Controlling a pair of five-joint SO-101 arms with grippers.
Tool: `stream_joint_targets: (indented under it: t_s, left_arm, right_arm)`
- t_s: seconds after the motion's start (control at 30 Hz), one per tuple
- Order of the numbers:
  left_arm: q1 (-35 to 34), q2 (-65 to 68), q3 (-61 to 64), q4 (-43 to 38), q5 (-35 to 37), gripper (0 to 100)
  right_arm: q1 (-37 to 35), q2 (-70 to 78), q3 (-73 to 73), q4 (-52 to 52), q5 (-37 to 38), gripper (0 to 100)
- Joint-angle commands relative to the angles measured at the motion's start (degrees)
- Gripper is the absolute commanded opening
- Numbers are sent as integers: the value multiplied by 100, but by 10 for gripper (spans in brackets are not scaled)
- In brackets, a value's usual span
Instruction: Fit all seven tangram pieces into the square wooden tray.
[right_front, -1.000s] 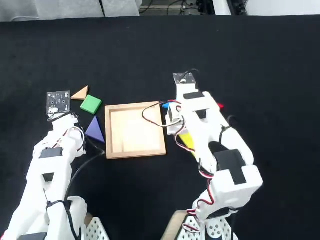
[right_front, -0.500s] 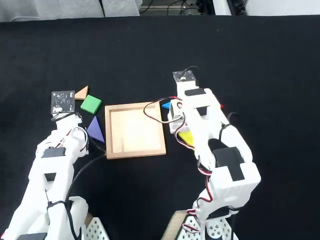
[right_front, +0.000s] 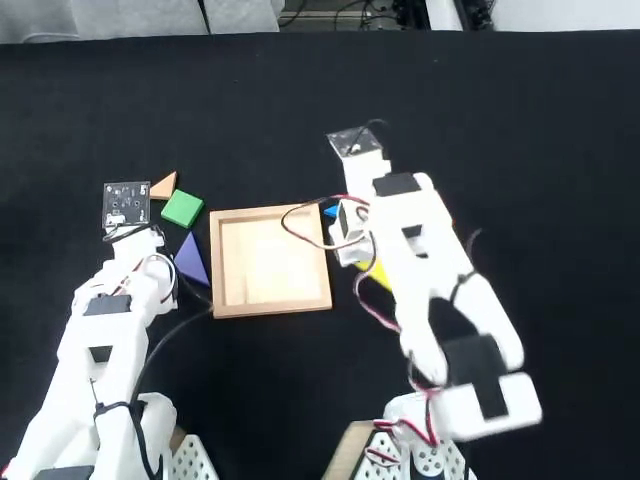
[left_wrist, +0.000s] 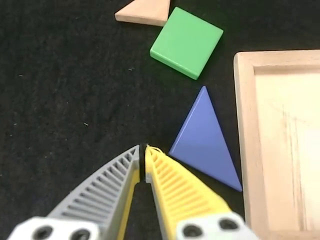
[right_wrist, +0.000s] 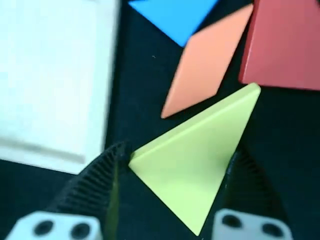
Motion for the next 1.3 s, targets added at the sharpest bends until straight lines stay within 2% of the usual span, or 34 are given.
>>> stream_joint_targets:
  t_s: [0.0, 0.17, 0.4, 0.53, 0.7, 0.9, 1.13, 1.27]
  left_arm:
    - [48, 18, -295, -105, 35, 30]
    - [13, 18, -303, -105, 53, 30]
    - [-66, 18, -303, -97, 62, 30]
    - [-435, 18, -303, -79, 79, 30]
    - [-734, 18, -312, -88, 519, 30]
    - [-910, 18, -312, -79, 589, 30]
    - [-892, 18, -321, -105, 589, 30]
    - [-875, 18, -321, -105, 589, 30]
  right_arm:
    - [-404, -1015, 48, 79, 545, 204]
    - [-1178, -1218, 110, 26, 1248, 204]
    - [-1793, -1209, -110, -167, 360, 204]
    - [-2084, -1209, -286, -299, 316, 204]
    - [-2286, -1200, -382, -598, 1029, 204]
    - [-2611, -479, -743, -765, 2215, 204]
    - [-2418, 998, -1807, -484, 2321, 204]
    - [-2505, 1244, -1912, -299, 3622, 205]
